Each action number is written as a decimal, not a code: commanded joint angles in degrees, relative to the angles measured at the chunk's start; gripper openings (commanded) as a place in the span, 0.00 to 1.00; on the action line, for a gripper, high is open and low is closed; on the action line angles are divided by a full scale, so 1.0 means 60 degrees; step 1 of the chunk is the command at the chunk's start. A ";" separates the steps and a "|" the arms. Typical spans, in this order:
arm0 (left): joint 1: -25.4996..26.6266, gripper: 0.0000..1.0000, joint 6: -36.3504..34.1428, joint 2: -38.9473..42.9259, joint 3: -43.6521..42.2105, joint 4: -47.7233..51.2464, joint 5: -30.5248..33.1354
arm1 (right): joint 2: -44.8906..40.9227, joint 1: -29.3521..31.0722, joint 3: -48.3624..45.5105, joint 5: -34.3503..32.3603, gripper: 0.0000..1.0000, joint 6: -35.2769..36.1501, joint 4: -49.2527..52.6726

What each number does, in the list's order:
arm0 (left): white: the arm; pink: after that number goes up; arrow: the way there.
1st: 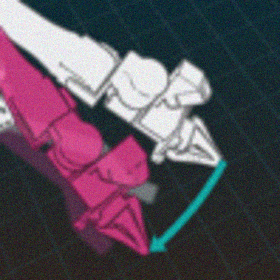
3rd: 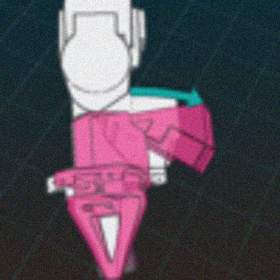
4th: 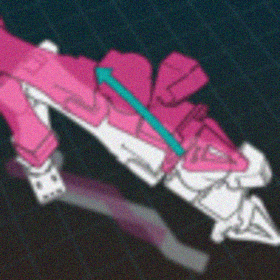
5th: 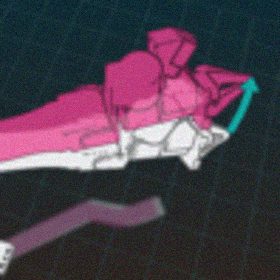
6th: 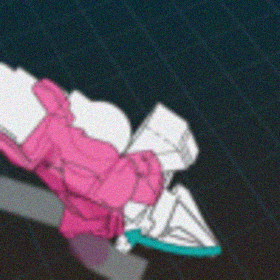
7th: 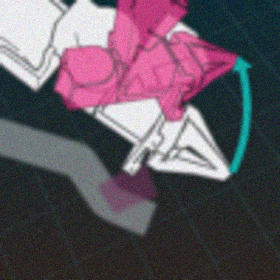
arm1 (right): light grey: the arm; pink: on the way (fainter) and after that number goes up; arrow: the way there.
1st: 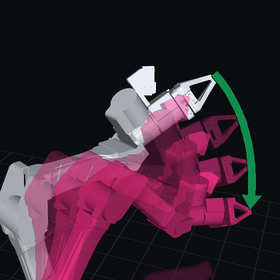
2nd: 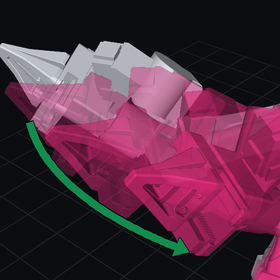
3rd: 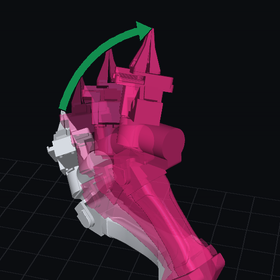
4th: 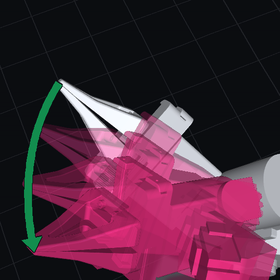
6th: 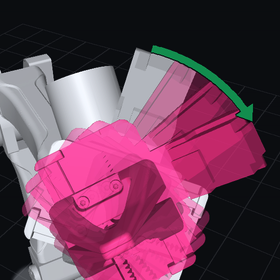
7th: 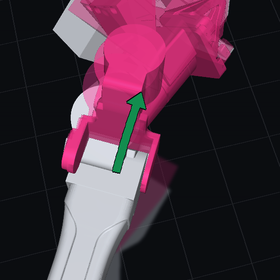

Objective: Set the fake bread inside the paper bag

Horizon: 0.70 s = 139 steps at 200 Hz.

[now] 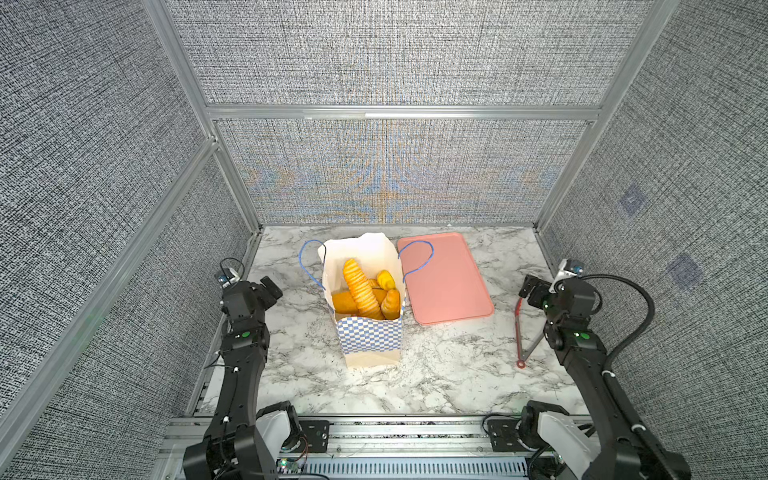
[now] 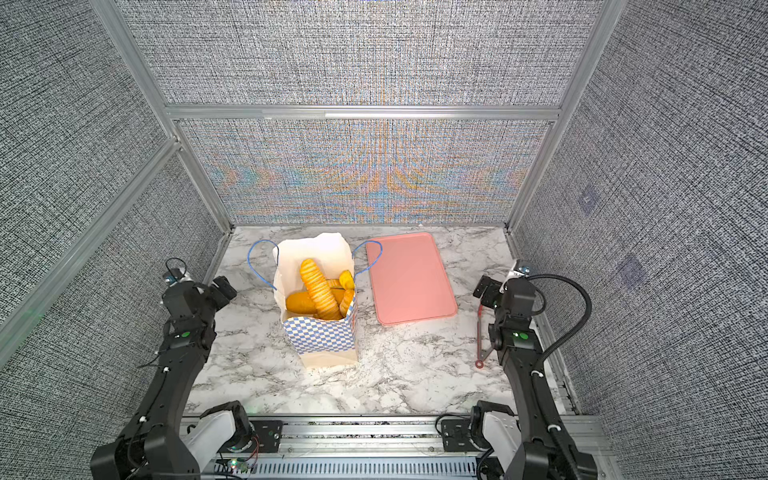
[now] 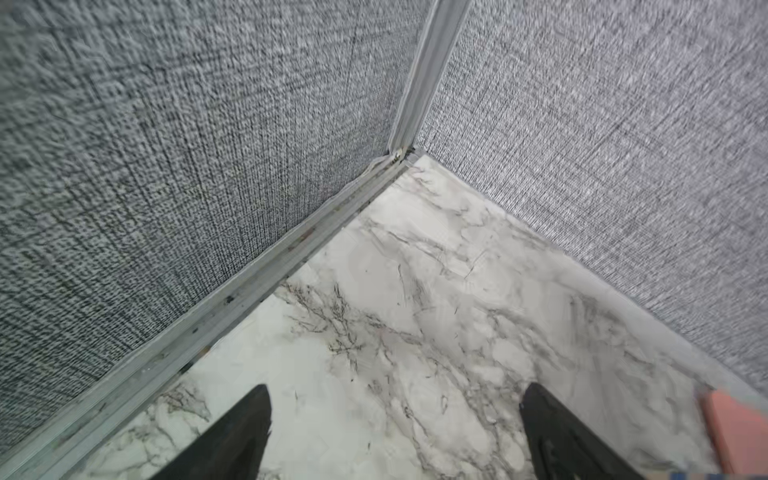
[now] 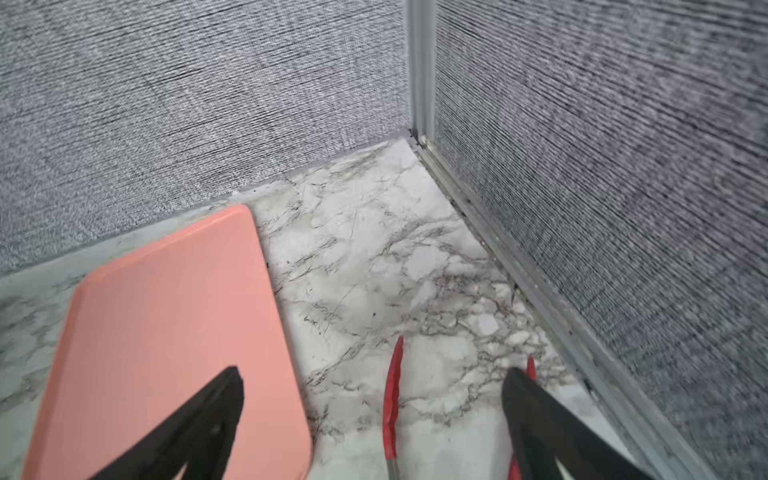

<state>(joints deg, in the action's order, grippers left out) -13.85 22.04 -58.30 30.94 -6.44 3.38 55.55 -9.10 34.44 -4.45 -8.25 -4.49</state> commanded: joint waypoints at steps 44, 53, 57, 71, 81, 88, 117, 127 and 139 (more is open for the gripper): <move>0.0235 0.99 -0.1854 -0.1720 -0.1545 -0.4655 -0.0135 | 0.1571 0.0872 -0.1413 -0.0353 0.99 0.2141 -0.3171; 0.0296 0.99 -0.1533 -0.2055 -0.1444 -0.4544 -0.0227 | 0.1894 0.1017 -0.1180 -0.0225 0.99 0.1911 -0.3133; 0.0386 0.99 -0.1532 -0.2197 -0.1493 -0.4749 -0.0232 | 0.2079 0.1058 -0.1207 -0.0070 0.99 0.1732 -0.3327; 0.0787 0.99 -0.1824 -0.2936 -0.1861 -0.6098 0.0039 | 0.2722 0.1275 -0.1355 0.0209 0.99 0.1338 -0.4204; 0.0957 0.99 -0.1995 -0.3506 -0.1964 -0.6853 0.0254 | 0.3136 0.1615 -0.1405 0.0098 0.99 0.1378 -0.4539; 0.1024 0.99 -0.2067 -0.3709 -0.1930 -0.7078 0.0315 | 0.3437 0.1880 -0.1589 0.0110 0.99 0.1562 -0.5040; 0.1275 0.99 -0.2315 -0.3344 -0.2218 -0.7019 0.0198 | 0.5067 0.2641 -0.2759 0.0277 0.99 0.2511 -0.8590; 0.1333 0.99 -0.2450 -0.3497 -0.2594 -0.7980 0.0074 | 0.5646 0.2573 -0.3153 0.0024 0.99 0.2336 -0.9950; 0.1377 0.99 -0.2641 -0.3874 -0.2811 -0.8786 -0.0197 | 0.5442 0.2604 -0.3023 0.0088 0.99 0.2439 -0.9463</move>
<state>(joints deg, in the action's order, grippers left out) -6.00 9.28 -79.07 16.36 -47.79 4.40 87.39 6.28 16.71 -3.09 4.58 -47.57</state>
